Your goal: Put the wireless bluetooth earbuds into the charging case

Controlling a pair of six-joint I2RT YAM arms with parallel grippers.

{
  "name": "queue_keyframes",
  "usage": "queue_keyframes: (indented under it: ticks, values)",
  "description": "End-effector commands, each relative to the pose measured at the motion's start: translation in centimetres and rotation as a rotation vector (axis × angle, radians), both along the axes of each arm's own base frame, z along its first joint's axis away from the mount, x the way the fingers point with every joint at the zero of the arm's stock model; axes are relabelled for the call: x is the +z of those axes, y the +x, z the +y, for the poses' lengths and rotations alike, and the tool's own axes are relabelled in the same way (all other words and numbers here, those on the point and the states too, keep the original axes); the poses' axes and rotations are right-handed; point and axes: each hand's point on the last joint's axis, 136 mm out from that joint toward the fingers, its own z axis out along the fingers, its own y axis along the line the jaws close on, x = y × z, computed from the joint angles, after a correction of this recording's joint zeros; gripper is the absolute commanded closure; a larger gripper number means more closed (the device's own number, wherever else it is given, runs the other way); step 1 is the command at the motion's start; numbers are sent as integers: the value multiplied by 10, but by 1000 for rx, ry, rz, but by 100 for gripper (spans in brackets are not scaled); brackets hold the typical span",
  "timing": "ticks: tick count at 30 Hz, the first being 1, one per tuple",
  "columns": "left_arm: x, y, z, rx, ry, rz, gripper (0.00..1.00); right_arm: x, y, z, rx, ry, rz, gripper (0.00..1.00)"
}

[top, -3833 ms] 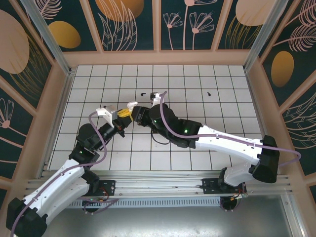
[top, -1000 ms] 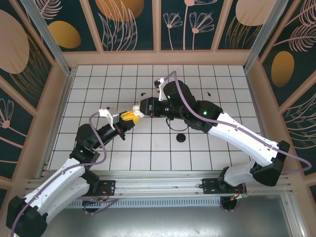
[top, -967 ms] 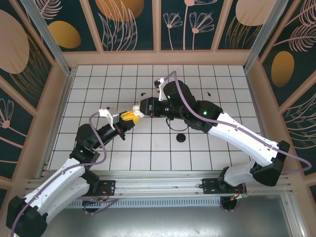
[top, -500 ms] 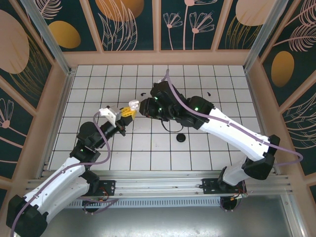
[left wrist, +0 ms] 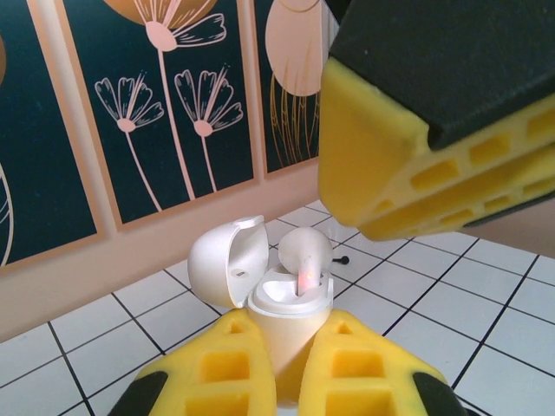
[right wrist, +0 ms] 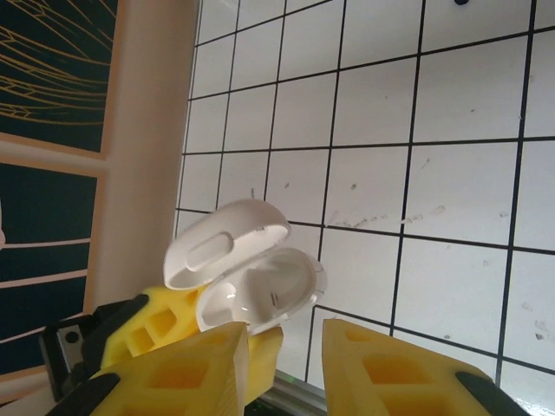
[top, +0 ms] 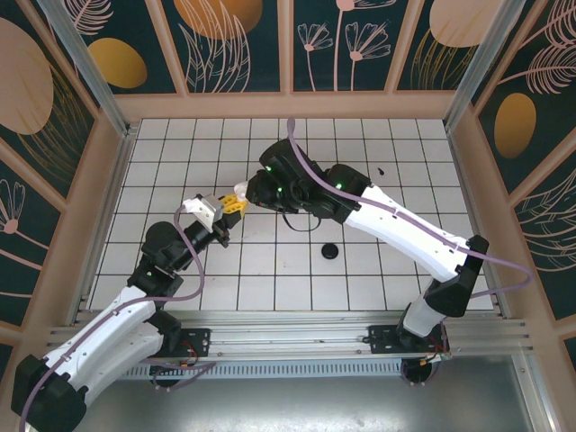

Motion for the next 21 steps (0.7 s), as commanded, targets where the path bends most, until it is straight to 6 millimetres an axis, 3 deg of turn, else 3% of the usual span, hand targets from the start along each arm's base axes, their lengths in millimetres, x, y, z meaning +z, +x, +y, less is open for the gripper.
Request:
queue_keyframes:
  ticks: [1,21]
  values:
    - [2,-4,-1,-15,13,-26,100,2,0,1,3,-7,17,71]
    - [-3,-4,-4,-32,43,-20,100,-17,6,9,22,-75,57,72]
